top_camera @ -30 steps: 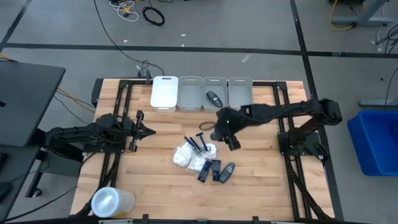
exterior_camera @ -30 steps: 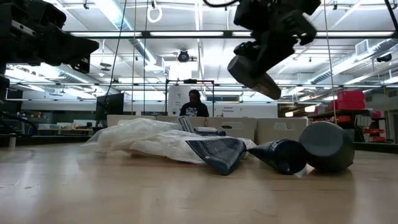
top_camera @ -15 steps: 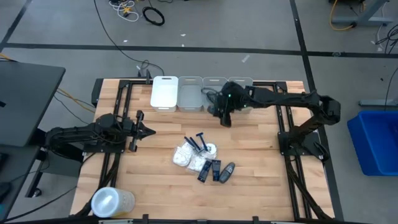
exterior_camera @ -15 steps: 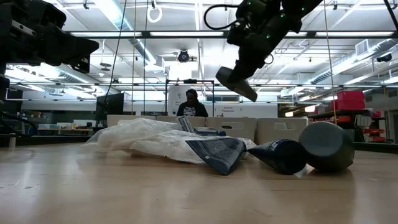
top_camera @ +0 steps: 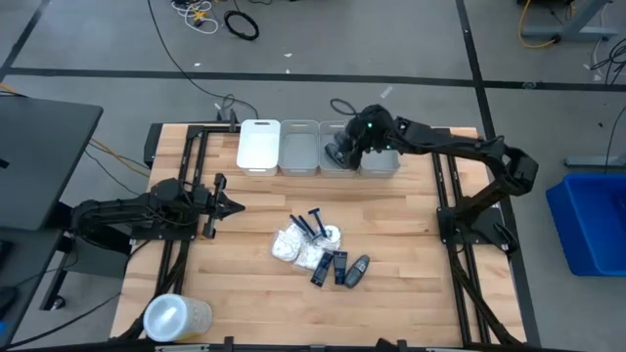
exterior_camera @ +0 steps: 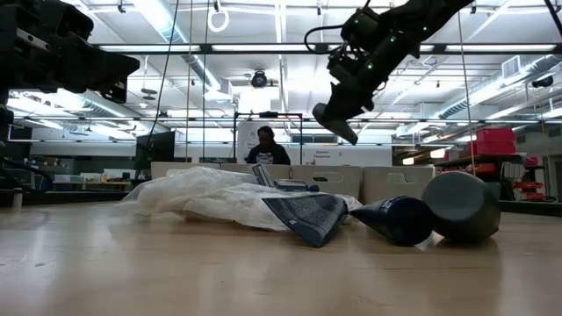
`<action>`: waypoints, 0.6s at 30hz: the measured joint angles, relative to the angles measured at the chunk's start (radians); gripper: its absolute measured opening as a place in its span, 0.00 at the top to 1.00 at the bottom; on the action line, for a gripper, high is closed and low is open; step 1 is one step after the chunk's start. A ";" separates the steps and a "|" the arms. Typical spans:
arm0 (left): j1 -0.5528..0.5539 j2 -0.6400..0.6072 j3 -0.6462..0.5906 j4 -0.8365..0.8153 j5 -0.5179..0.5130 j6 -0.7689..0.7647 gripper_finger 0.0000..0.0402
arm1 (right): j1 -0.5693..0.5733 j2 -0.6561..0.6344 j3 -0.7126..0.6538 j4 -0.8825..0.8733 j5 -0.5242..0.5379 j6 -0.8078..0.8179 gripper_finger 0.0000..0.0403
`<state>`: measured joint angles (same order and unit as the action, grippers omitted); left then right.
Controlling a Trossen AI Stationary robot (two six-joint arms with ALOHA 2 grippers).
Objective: Pick & Place Travel size toiletries
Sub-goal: Put the gray deodorant into the middle gray bin
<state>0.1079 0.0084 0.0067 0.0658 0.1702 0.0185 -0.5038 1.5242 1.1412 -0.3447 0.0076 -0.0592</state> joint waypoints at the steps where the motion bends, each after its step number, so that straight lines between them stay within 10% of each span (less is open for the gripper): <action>1: 0.000 0.000 0.000 0.000 0.000 0.000 0.96 | -0.007 0.000 0.000 0.010 0.023 0.005 0.41; 18: 0.000 0.000 0.000 0.000 0.000 0.000 0.96 | -0.082 0.001 0.000 0.093 0.078 0.080 0.42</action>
<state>0.1081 0.0086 0.0067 0.0658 0.1699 0.0185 -0.5858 1.5253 1.1412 -0.2516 0.0855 0.0207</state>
